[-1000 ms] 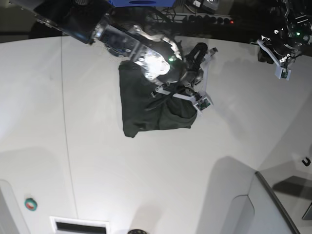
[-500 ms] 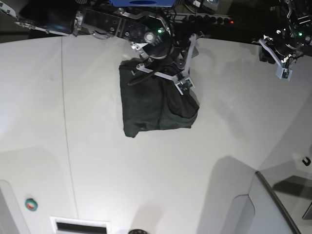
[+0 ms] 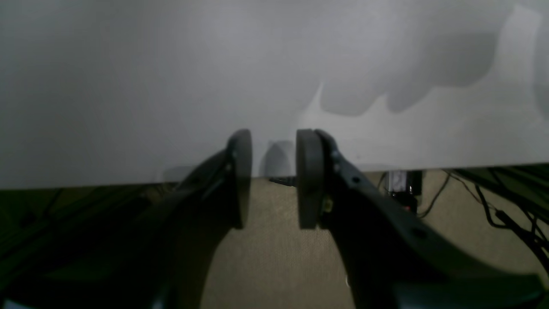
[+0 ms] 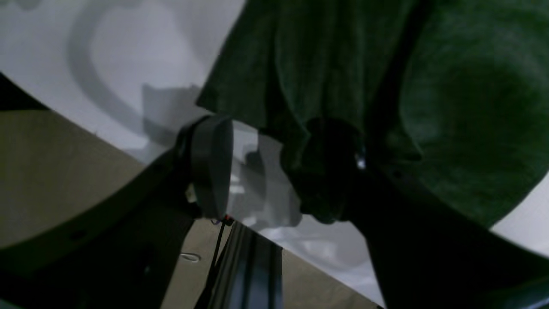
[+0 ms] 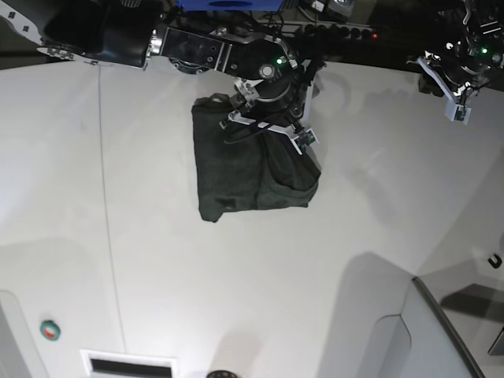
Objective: Layout the t-shirt on the table in an organized manner, then fold the t-shirt properly
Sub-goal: 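Lift and reposition the shirt bundle with the right gripper, then press and flatten the bundle edges with the right gripper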
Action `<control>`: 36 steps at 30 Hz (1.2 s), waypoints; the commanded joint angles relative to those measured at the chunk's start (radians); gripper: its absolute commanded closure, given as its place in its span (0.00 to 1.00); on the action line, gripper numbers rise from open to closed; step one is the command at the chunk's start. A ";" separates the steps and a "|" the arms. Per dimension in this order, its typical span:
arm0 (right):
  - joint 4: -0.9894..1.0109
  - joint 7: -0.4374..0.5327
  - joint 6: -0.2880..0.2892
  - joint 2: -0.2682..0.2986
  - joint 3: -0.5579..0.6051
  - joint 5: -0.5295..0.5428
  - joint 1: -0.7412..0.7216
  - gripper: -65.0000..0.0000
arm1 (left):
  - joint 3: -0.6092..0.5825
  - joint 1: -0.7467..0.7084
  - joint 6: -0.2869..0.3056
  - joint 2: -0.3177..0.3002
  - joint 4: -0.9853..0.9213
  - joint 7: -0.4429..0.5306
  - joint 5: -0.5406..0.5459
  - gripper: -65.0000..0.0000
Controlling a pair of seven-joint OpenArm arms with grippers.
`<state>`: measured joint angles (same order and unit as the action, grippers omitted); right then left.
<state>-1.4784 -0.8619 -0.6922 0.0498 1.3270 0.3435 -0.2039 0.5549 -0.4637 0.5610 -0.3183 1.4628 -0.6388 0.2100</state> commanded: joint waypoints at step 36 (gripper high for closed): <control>-0.077 0.011 -0.006 -0.005 0.128 -0.191 -0.006 0.72 | 0.007 0.001 0.000 -0.014 0.013 0.015 0.010 0.73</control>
<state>-1.5398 -0.8719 -0.6918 0.0544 1.4631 0.1749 -0.1909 0.5549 -0.4580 0.5610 -0.3164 1.4628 -0.6392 0.2131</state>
